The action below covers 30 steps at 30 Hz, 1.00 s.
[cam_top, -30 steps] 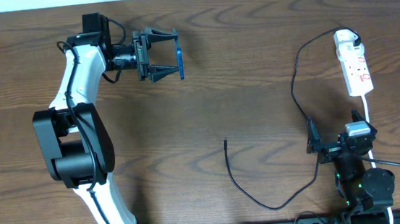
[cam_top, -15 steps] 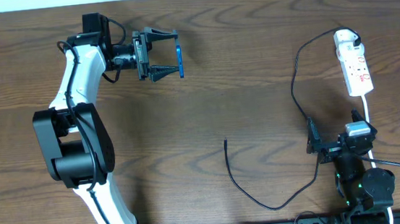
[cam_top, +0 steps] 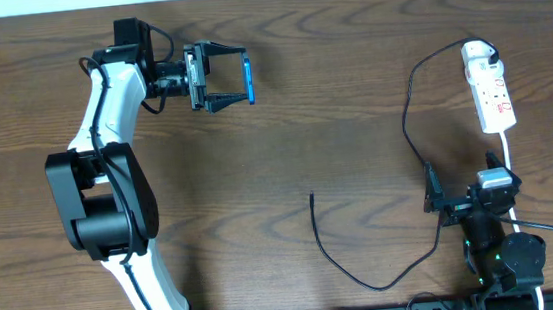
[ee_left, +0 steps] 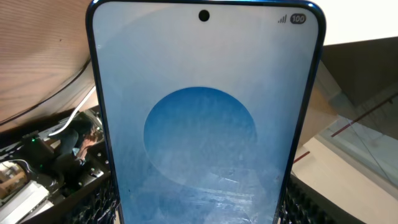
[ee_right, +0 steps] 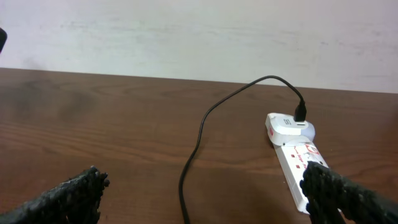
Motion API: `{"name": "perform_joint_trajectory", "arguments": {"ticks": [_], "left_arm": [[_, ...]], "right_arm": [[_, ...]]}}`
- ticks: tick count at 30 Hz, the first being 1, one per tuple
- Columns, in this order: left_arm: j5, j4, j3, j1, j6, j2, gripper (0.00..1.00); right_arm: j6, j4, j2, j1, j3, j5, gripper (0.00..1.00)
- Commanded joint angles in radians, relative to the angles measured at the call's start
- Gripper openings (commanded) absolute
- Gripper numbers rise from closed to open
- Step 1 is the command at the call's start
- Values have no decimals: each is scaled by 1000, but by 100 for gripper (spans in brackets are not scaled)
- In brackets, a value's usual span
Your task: Plug charger to phone and switch on socket
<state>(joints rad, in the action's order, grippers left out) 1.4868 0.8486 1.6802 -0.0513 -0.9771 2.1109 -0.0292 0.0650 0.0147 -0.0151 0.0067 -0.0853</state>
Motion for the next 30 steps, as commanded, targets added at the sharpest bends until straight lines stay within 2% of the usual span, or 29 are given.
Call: {"name": "perform_joint_trajectory", "arguments": {"ticks": [1, 30], "left_arm": [[38, 2, 3, -3, -16, -49, 8], [46, 2, 3, -4, -42, -48, 7]], "right_arm": [[14, 4, -8, -3, -1, 4, 99], [14, 4, -8, -3, -1, 5, 99]]}}
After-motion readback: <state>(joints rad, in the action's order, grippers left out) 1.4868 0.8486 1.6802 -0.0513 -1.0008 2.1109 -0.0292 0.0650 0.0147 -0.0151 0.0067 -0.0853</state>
